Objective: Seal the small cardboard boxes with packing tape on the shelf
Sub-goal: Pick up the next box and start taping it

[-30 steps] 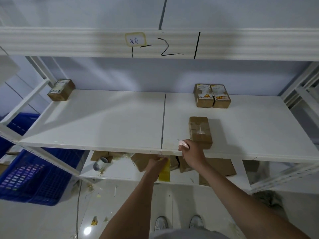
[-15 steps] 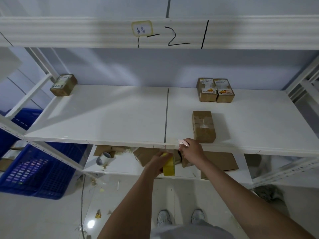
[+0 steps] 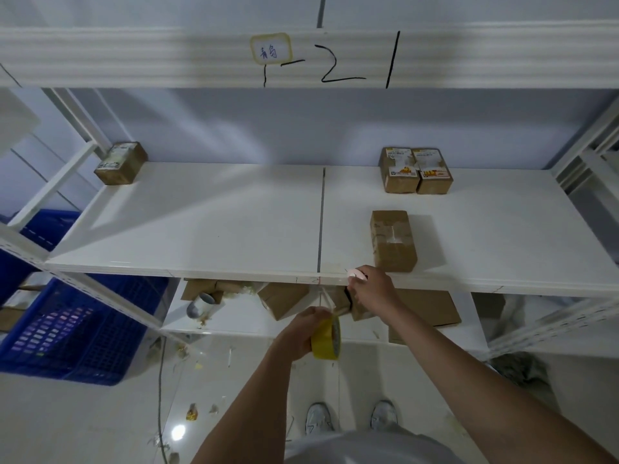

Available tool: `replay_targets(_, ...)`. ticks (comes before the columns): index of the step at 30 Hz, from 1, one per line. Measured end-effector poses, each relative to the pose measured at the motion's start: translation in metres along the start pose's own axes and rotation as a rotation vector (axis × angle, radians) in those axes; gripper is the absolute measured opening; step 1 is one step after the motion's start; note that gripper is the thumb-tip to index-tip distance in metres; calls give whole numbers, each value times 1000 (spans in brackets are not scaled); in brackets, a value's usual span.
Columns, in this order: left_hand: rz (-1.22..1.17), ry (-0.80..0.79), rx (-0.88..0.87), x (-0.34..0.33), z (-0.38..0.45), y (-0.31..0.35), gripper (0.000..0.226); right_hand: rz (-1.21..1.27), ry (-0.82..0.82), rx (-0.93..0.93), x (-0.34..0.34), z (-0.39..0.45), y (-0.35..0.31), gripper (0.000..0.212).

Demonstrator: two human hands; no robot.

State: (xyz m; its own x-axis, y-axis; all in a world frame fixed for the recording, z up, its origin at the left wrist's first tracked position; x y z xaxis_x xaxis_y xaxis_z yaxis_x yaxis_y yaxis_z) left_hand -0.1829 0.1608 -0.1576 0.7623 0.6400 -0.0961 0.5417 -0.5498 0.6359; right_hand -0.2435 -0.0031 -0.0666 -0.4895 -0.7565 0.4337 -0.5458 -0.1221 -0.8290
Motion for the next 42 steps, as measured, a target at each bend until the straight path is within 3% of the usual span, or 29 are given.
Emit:
replay_targets(3,-5,-21,-6,7,-3,-6,26,-34,-5,30,-7,-1,-4,14)
replay_targets(7,25,-11,7,8,-4,-5,20,-63,-35,34,-15,-3,-1,14)
replay_targets(11,153,63,44,14,6,-21,47,-91,-47,43,-19,-5,0,12)
replay_targets(13,127,97,14,14,9,-25,51,-127,-44,49,-20,-5,0,13)
replay_targets(20,80,162,-1,21,1,-27,16,-267,-114,138,-35,-6,3,17)
replay_targets(29,-51,196,8,20,-3,-31,15,-398,-188,285,-59,-21,6,20)
replay_targets(42,-17,209,46,20,-9,-28,19,-509,-262,306,-75,-19,5,22)
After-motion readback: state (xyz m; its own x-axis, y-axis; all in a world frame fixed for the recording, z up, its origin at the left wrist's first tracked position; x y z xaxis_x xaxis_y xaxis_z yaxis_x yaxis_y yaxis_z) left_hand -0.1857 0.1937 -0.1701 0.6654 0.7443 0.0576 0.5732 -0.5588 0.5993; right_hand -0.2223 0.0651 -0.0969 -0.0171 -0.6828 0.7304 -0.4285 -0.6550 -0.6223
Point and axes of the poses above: each hand's wrist, its own z-axis towards the middle knuckle, its own x-axis out of the back of the hand, y = z × x, the point moved 5 cm from there along z, towards the middle knuckle, and after that the axes turned 8 degrees about z, right-handed, at the moved point
